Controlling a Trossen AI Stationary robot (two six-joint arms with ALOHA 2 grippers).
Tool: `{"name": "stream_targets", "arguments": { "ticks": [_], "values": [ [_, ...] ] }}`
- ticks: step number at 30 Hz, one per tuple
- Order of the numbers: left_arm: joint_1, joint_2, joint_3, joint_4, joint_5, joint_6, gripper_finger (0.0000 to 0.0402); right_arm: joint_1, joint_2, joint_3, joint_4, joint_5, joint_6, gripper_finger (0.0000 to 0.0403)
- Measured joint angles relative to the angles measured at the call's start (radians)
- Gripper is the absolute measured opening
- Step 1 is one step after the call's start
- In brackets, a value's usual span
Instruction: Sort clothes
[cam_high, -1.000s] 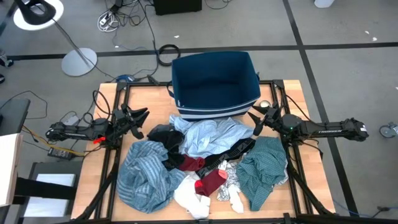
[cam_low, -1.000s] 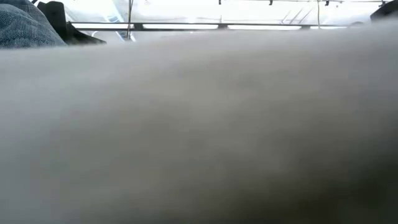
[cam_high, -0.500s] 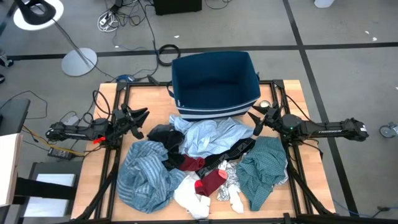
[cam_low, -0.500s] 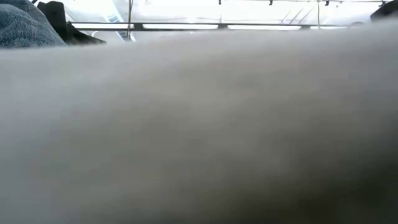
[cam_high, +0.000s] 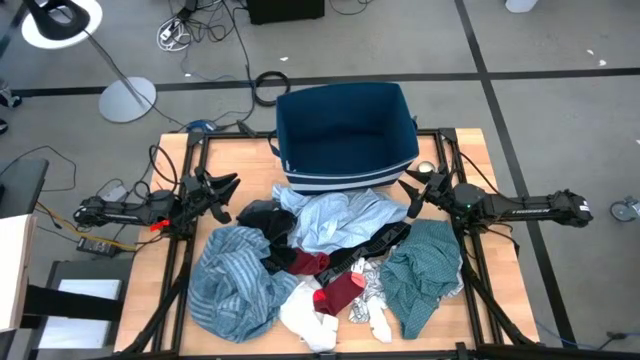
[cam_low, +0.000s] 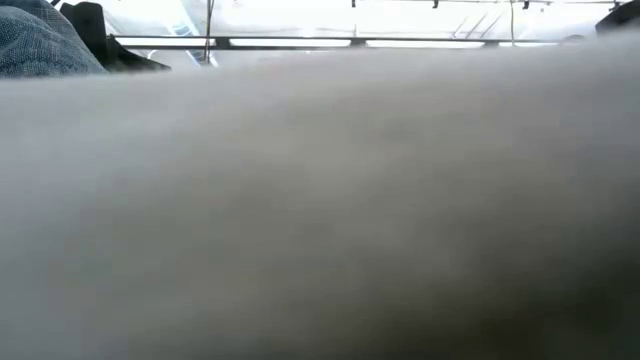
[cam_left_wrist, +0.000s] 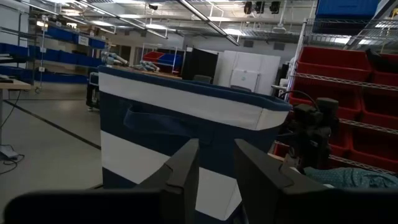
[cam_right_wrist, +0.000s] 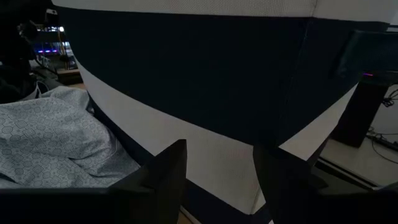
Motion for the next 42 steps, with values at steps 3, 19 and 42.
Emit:
{"name": "stream_targets", "arguments": {
  "ticks": [3,19,42],
  "values": [
    [0.0,0.0,0.0,0.0,0.0,0.0,0.0106,0.0,0.0,0.0,0.0,0.0,0.0,0.0187],
    [0.0,0.0,0.0,0.0,0.0,0.0,0.0106,0.0,0.0,0.0,0.0,0.0,0.0,0.0187],
    [0.0,0.0,0.0,0.0,0.0,0.0,0.0106,0.0,0.0,0.0,0.017,0.0,0.002,0.0187]
  ]
}}
